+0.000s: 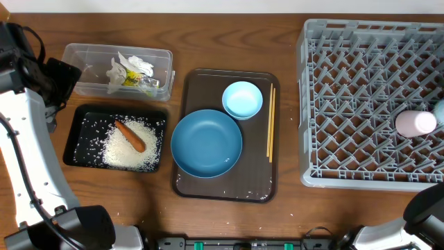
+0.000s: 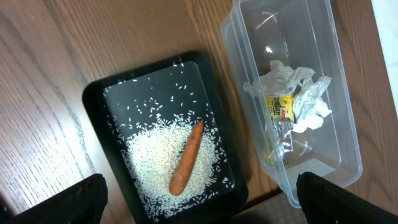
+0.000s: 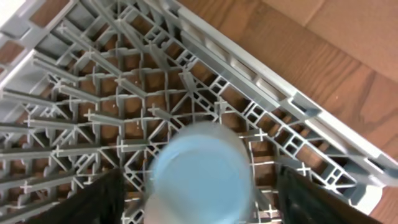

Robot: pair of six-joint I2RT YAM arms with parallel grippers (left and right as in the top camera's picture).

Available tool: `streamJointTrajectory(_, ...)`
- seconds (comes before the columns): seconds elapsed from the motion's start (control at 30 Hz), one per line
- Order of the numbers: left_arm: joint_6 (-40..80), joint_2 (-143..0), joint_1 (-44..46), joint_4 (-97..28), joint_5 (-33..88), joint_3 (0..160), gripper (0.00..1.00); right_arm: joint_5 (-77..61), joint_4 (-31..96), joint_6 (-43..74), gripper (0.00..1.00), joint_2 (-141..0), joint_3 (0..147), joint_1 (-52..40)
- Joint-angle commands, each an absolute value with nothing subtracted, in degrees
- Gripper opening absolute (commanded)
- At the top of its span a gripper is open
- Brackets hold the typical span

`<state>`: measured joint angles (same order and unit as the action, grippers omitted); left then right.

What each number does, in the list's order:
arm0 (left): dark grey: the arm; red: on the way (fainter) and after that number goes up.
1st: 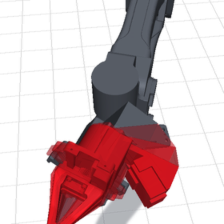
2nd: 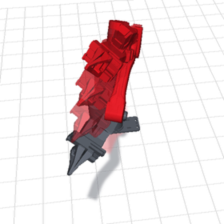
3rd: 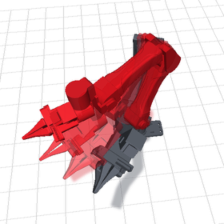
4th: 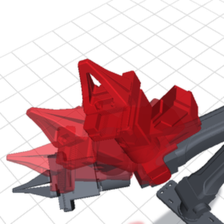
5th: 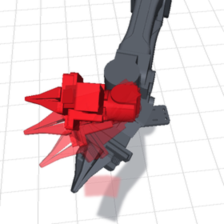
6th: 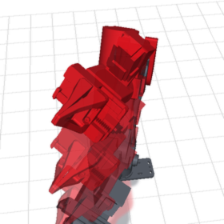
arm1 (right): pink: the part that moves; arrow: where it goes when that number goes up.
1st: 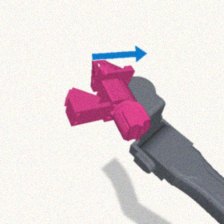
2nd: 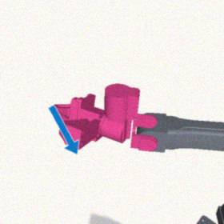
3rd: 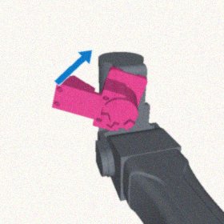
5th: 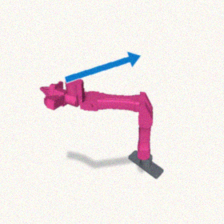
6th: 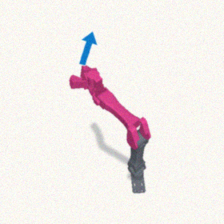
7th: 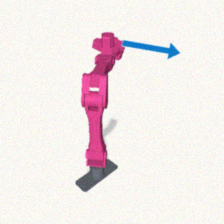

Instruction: Sort waste into correct bins and load items into the dishwasher rack

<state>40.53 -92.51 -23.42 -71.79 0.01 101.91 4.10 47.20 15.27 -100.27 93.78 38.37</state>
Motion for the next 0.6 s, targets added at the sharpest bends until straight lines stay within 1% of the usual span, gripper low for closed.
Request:
streamJointTrajectory(0.0,41.04,-92.73,-23.62,-72.01,-0.49,102.06,0.99,3.92,47.05,14.52,0.84,-100.12,94.02,39.05)
streamJointTrajectory(0.1,41.04,-92.73,-23.62,-72.01,-0.49,102.06,0.99,-1.32,47.22,14.50,0.95,-100.09,94.02,38.98)
streamJointTrajectory(0.13,41.04,-92.73,-23.62,-72.01,-0.49,102.06,0.99,-3.09,47.33,14.50,0.97,-100.07,94.02,38.98)
streamJointTrajectory(0.27,41.04,-92.73,-23.62,-72.01,-0.49,102.06,0.99,-11.49,48.07,14.50,0.98,-99.63,94.02,37.93)
streamJointTrajectory(0.4,41.04,-92.73,-23.62,-72.01,-0.49,102.06,0.99,-19.40,48.60,13.76,0.99,-98.52,94.02,34.37)
streamJointTrajectory(0.47,41.04,-92.73,-23.62,-72.01,-0.49,102.06,0.99,-21.63,48.62,12.25,0.99,-98.08,94.02,31.18)
streamJointTrajectory(0.57,41.04,-92.73,-23.62,-72.01,-0.49,102.06,0.99,-20.80,48.62,8.62,0.99,-98.17,94.00,24.51)
